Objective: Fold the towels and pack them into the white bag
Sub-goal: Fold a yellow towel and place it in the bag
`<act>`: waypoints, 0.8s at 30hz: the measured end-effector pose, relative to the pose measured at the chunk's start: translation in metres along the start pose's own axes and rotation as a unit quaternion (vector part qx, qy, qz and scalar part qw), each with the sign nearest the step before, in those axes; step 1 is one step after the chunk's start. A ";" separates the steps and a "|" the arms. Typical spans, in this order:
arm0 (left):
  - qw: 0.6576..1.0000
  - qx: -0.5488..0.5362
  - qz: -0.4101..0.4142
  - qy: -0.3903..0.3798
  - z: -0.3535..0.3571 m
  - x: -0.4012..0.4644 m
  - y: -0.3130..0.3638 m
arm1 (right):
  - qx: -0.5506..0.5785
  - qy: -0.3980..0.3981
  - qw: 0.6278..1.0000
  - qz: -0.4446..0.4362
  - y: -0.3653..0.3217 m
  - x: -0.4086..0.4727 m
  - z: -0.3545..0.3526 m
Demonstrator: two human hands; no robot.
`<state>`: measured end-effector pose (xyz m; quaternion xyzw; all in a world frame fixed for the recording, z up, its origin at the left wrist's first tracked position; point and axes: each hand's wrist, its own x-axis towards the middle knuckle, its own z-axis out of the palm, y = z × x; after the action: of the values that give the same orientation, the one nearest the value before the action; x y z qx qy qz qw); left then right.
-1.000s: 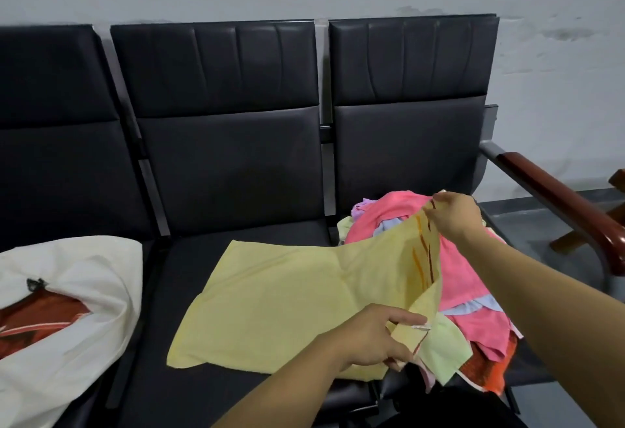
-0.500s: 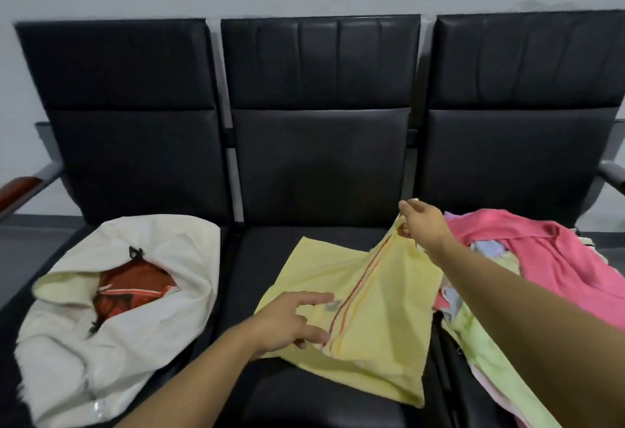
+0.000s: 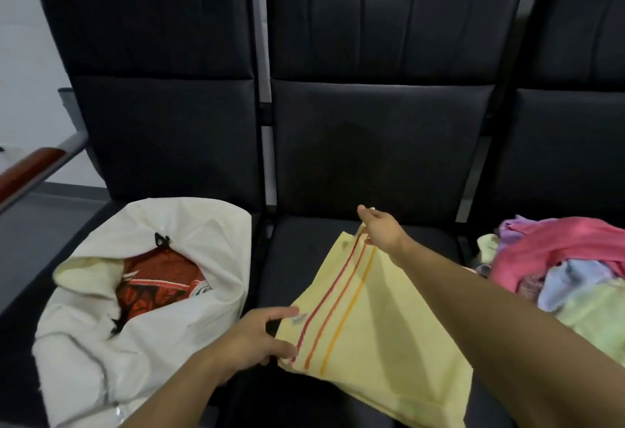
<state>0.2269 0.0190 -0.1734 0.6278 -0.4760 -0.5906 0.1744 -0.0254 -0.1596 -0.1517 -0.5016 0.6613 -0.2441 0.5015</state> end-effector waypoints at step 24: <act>0.958 0.172 -0.145 0.176 0.049 0.124 0.030 | -0.223 0.153 0.934 0.233 0.195 -0.106 -0.083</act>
<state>0.1521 -0.0782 -0.2332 0.8047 -0.4362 -0.3986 0.0572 -0.1830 -0.0044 -0.2373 -0.3891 0.8658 -0.0402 0.3120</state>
